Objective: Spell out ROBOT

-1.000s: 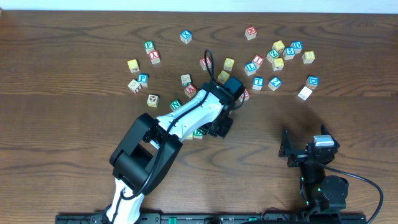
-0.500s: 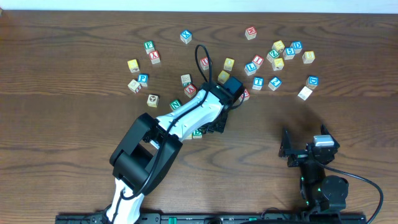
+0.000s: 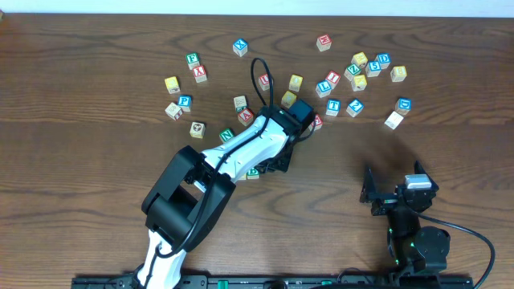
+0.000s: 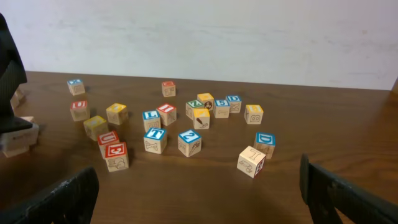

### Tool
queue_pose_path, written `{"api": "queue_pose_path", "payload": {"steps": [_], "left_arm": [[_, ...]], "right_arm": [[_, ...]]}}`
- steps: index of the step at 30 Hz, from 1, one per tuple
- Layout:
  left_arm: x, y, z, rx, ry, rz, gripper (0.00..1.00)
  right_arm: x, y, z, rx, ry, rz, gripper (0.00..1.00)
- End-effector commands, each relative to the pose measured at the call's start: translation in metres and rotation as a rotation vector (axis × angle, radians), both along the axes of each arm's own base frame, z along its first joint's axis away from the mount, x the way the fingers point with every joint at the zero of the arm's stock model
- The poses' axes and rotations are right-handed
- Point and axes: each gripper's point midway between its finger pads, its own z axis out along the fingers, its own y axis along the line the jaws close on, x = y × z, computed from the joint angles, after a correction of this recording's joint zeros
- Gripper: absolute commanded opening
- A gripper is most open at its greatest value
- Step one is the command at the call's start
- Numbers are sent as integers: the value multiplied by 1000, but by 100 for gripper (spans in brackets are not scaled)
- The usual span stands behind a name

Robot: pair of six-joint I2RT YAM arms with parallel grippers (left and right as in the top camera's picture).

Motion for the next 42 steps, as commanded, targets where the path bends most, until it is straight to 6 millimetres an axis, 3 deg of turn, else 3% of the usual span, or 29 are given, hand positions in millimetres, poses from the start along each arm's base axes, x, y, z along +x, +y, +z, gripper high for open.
{"api": "queue_pose_path", "payload": {"steps": [1,14,27,37,42], "left_arm": [[-3,7,-4,32,25,-57,7],[-1,4,-4,23,18,-69,7],[26,-27,0,-111,-92,-70,7],[45,-50,38,-208,-169,-122,7],[56,-40,78,-261,-237,-92,7]], "right_arm": [[0,-1,0,6,0,-6,99],[0,-1,0,6,0,-6,99],[0,-1,0,6,0,-6,99],[0,-1,0,6,0,-6,99],[0,-1,0,6,0,-6,99]]}}
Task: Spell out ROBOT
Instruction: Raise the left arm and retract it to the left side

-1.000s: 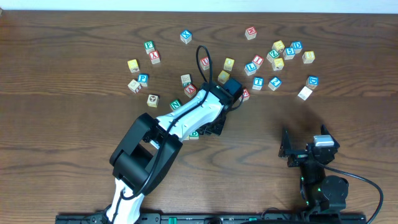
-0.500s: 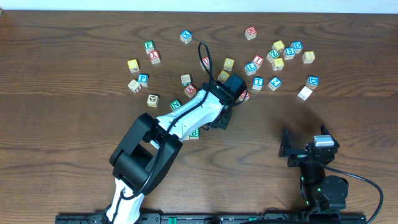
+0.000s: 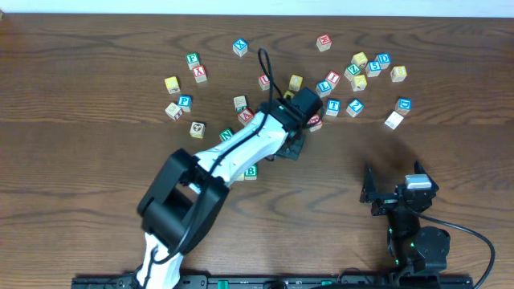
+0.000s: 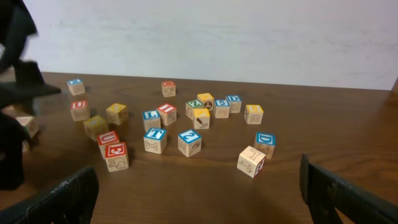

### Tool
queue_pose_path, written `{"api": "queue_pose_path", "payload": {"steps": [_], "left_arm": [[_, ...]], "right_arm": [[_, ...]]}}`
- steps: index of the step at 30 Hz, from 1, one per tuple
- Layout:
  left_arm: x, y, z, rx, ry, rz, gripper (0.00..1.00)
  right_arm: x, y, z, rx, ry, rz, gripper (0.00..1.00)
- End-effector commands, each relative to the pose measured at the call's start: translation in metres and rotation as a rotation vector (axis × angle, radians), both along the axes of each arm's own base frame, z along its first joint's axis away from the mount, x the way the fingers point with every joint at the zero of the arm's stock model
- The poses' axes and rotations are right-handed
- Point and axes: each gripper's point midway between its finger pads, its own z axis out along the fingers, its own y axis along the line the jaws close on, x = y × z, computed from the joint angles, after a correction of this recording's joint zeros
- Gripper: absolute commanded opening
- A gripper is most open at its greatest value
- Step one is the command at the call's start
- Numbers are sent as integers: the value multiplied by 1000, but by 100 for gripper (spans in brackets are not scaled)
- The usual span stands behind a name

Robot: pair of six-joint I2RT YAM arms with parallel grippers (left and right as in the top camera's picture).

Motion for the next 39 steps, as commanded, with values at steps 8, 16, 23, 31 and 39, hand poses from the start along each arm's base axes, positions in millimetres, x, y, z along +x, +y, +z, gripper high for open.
{"api": "queue_pose_path", "payload": {"steps": [8,16,23,31,39], "left_arm": [[32,94,151,-169,-213,173,7],[8,194,222,-188,-324,210,7],[-2,219,238,-299,-328,226,7],[-2,229,236,-293,-320,257,98],[-2,229,236,-293,-321,257,98]], "right_arm": [[0,-1,0,6,0,-6,99],[0,-1,0,6,0,-6,99],[0,-1,0,6,0,-6,99],[0,-1,0,6,0,-6,99],[0,-1,0,6,0,-6,99]]}}
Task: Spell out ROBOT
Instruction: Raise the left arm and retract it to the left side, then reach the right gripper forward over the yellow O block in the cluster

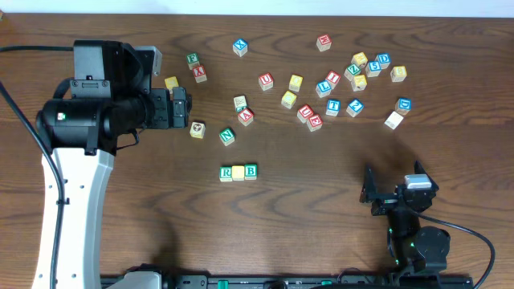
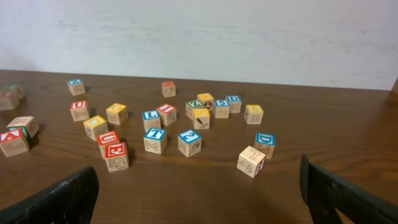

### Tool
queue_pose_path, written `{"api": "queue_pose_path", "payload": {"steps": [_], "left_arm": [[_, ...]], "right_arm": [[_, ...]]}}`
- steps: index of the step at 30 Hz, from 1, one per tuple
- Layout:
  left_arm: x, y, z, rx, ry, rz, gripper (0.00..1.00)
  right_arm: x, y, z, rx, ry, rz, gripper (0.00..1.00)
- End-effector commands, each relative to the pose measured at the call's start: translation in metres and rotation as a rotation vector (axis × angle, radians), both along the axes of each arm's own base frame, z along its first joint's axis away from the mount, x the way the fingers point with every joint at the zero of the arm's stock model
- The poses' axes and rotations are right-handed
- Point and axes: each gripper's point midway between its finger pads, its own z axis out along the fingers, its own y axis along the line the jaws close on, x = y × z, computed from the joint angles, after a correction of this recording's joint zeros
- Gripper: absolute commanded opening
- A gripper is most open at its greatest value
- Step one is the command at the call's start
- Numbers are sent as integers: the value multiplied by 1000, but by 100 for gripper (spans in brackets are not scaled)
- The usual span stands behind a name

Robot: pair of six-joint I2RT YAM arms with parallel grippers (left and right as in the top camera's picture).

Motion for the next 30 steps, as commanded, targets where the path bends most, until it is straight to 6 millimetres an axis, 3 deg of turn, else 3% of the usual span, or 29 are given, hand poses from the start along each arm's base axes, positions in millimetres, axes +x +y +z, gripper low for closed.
{"api": "queue_pose_path", "payload": {"steps": [1,10,12,16,19,24,28,30], "left_arm": [[1,-1,7,0,-19,-17,98],[1,-1,7,0,-19,-17,98],[1,-1,7,0,-20,-17,98],[1,-1,7,0,-20,-17,98],[1,-1,7,0,-20,-17,98],[1,-1,7,0,-20,-17,98],[1,-1,7,0,-19,-17,98],[1,-1,7,0,-20,-17,98]], "right_arm": [[0,-1,0,6,0,-6,99],[-1,8,5,22,-19,48,99],[-2,18,20,100,-71,103,99],[-18,53,74,186,-263,336,99],[-20,56,86,240,-254,357,99],[-4,68,92,185,-61,409,99],[25,82,126,191,27,485,99],[54,98,152,190,140,544,99]]}}
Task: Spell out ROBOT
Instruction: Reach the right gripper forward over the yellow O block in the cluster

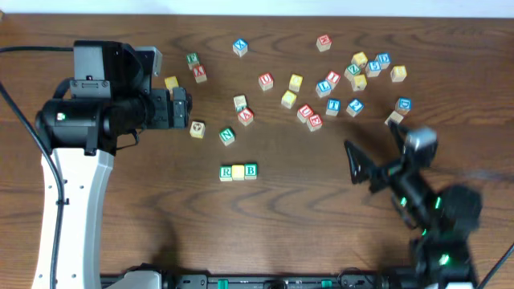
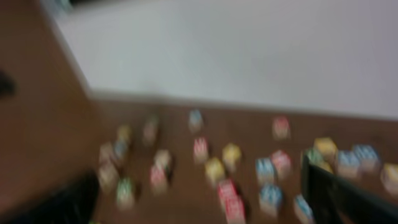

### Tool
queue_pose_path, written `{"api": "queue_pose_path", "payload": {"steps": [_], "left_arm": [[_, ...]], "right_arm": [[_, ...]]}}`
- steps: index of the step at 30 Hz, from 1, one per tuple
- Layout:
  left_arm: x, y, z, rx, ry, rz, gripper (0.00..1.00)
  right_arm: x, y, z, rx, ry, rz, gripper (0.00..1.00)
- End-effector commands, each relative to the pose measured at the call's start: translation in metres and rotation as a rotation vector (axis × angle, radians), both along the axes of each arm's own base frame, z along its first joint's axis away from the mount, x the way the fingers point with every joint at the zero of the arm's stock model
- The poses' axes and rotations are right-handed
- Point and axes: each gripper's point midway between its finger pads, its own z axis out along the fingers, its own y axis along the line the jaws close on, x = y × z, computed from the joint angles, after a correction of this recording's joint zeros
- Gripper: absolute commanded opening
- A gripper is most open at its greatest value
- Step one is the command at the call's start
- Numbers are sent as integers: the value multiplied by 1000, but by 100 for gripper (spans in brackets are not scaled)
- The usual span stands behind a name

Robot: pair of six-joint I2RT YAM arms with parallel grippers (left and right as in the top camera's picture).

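On the table lies a row of three blocks (image 1: pixel 238 172): a green R, a yellow one and a green B, touching side by side. Loose letter blocks are scattered behind it, among them a blue T (image 1: pixel 333 105) and a red pair (image 1: pixel 310 117). My left gripper (image 1: pixel 180 108) hangs high at the far left, open and empty. My right gripper (image 1: pixel 376 152) is lifted right of the row, open and empty. The right wrist view is blurred; its open gripper (image 2: pixel 199 202) faces the scattered blocks, one finger (image 2: pixel 336 196) at each side.
More loose blocks lie at the back left (image 1: pixel 195 67) and back right (image 1: pixel 377 66). A green N block (image 1: pixel 227 136) and a picture block (image 1: pixel 197 128) lie just behind the row. The left arm's white link (image 1: pixel 72 209) stands over the table's left side.
My right arm has left its rest at the front right edge and now reaches up and toward the middle, its camera blurred and turned leftward. The left arm and the blocks have not moved.
My left arm reached to the table's middle with its gripper over the row, at the green B end. Then the gripper stood farther back, leaving B in the row. By a second ago that arm was back at the far left, the three-block row uncovered. Now the right arm is raised.
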Motion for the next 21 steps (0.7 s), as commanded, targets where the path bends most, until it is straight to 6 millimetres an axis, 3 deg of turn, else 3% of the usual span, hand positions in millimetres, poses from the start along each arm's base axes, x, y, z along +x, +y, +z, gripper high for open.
{"api": "queue_pose_path", "payload": {"steps": [1,5,8,11,15,21], "left_arm": [[1,0,7,3,-20,-15,98],[1,0,7,3,-20,-15,98],[1,0,7,3,-20,-15,98],[1,0,7,3,-20,-15,98],[1,0,7,3,-20,-15,98],[1,0,7,3,-20,-15,98]], "right_arm": [[31,28,43,-49,82,145,99],[59,56,54,-94,222,236,99],[80,64,35,-112,300,247,99],[102,82,32,-74,262,323,99],[125,88,15,-55,361,313,99],[154,104,-13,-206,526,199,99]]}}
